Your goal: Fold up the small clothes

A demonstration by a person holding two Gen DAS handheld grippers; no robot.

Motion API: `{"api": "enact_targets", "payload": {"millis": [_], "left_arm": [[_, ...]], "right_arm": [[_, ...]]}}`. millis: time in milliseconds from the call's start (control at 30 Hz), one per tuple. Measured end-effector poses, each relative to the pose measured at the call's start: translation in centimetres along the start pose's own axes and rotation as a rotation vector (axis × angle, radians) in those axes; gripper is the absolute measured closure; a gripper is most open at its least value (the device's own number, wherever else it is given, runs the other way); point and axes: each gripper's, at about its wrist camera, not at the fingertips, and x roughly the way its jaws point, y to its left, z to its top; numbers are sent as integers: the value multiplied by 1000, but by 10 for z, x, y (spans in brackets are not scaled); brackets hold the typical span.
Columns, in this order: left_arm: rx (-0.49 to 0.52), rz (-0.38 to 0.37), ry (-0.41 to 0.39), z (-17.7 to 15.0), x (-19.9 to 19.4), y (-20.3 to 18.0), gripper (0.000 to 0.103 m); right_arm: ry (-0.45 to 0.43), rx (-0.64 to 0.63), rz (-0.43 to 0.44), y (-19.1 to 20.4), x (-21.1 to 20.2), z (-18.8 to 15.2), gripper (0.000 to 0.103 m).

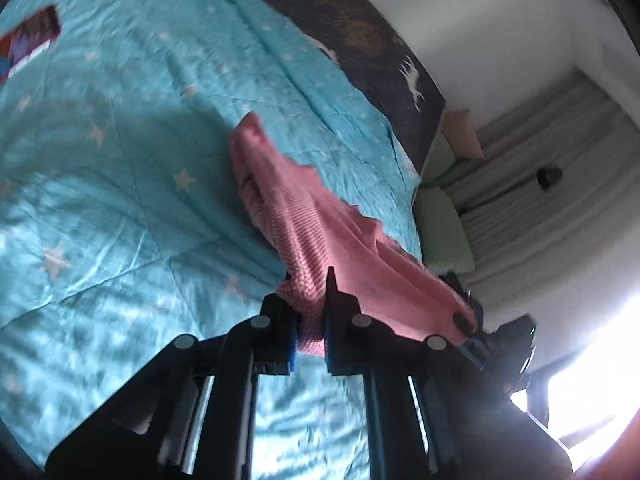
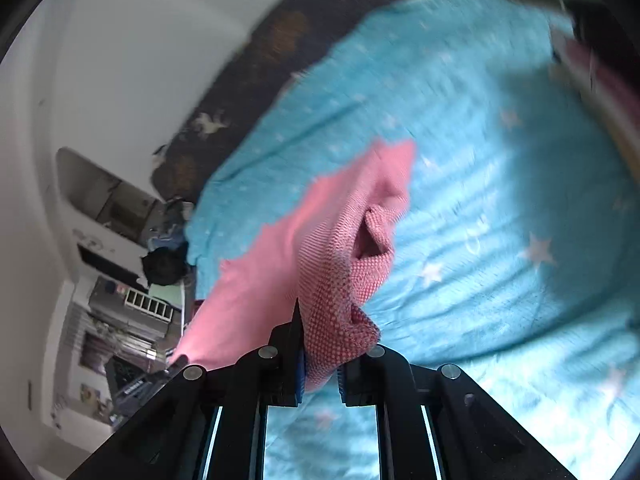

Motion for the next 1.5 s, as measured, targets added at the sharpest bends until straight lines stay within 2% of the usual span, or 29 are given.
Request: {"api": "enact_targets", "payload": {"millis": [67,133,333,433,533,567,633,700,767,833,900,967,1033,1133,1233,1300,1367,1433,1500], "left_arm": [[62,9,35,-19,-16,-12,92],[81,30,79,-43,-25,-11,92],[-56,81,204,-118,-37,35,92],[-85,120,260,-136,-41,47,91],[-49,167,267,-139,-52,45,92],[-30,197,252,-137,-59,44,91],[-5,262,201,-130,-72,43,91],[54,336,98,-116,-87,35,91],[114,348,33,-104,-89,20,91],[160,289,0,-91,-79,-2,91],[224,222,17,-80,-55,-29,91],[317,205,47,-72,-20,-53,91],[407,232,78,-65,13,-71,90],[463,245,160,-59,56,-78,90],[475,282,203,-55,80,-70,90],[506,305,216,-48,82,-64,87],[554,330,214,-35,80,-59,67],[607,377,184,-24,74,-57,58],[637,408,154,-12,71,-52,58]], "right_arm": [[-2,-28,-2,3,-24,-12,93],[18,-31,-17,-3,-43,-31,93],[136,157,-63,-57,-60,-118,92],[180,197,-95,-68,-65,-146,91],[184,167,-203,-73,-82,-153,86],[166,161,-234,-74,-92,-152,82],[103,137,-362,-74,-110,-146,76],[29,70,-472,-67,-121,-138,75],[-20,-12,-482,-51,-122,-127,75],[-44,-86,-437,-28,-108,-113,75],[-49,-175,-384,0,-82,-97,75],[-31,-257,-328,27,-49,-81,66],[12,-335,-304,51,-7,-71,56],[129,-446,-379,72,55,-61,55],[243,-461,-357,68,96,-59,56],[253,-477,-399,64,107,-53,56],[244,-503,-394,57,104,-46,56],[246,-515,-387,51,100,-32,55],[234,-521,-413,43,94,-21,55]]}}
